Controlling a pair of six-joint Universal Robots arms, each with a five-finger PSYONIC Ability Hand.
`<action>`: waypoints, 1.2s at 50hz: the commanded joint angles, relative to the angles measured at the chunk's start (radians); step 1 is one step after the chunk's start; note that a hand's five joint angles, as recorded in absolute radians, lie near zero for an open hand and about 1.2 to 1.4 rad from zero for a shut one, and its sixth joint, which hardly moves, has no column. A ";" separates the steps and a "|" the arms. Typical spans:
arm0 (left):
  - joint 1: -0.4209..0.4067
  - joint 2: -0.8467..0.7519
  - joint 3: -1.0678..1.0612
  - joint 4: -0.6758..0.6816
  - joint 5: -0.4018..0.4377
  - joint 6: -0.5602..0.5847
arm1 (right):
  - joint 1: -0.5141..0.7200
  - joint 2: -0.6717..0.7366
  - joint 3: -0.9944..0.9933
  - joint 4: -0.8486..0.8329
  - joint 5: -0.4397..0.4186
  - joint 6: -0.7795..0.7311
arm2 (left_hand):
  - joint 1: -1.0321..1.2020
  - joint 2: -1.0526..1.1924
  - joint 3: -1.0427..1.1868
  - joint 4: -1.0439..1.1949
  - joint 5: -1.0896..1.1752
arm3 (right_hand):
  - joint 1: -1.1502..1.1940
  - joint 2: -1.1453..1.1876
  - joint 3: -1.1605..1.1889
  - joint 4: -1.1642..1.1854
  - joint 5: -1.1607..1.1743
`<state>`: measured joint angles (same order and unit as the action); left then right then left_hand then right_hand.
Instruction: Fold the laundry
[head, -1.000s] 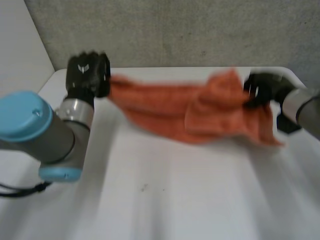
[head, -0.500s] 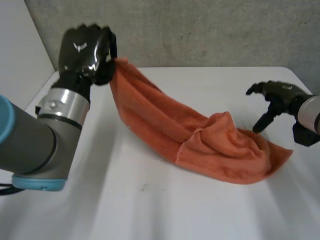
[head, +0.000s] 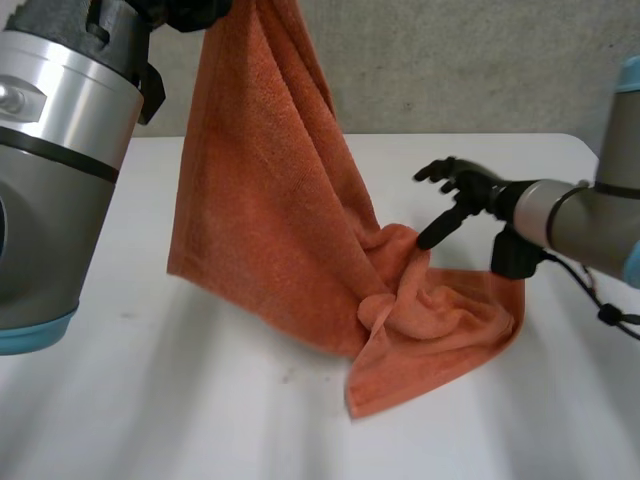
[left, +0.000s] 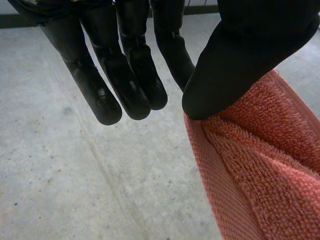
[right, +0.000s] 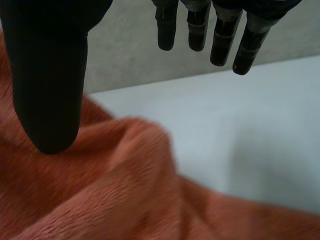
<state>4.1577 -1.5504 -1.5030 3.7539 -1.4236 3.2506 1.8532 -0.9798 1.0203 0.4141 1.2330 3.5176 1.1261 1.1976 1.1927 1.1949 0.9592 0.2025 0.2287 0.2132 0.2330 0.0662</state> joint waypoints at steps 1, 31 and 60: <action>0.002 0.013 0.052 -0.032 0.012 0.000 | 0.069 0.056 -0.011 0.002 -0.046 0.072 | 0.270 0.199 0.204 0.201 0.263 | -0.028 -0.054 -0.039 -0.058 -0.066; 0.233 -0.168 -0.006 -0.112 0.032 -0.002 | 0.116 -0.336 0.184 -0.026 0.137 -0.770 | 0.270 0.199 0.204 0.201 0.263 | 1.194 1.168 1.183 1.163 1.155; 0.203 -0.404 0.362 -0.042 -0.060 -0.008 | 0.138 -0.173 0.006 -0.777 0.309 -0.928 | 0.270 0.199 0.204 0.201 0.263 | 1.194 1.168 1.183 1.163 1.155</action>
<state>4.3618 -1.9805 -1.3354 3.5997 -1.4218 3.2582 1.9808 -1.0970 1.0641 0.0602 1.5054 2.5851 1.1261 1.1988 1.1949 1.1952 0.9592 0.9644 1.1733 1.1831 1.1922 0.9631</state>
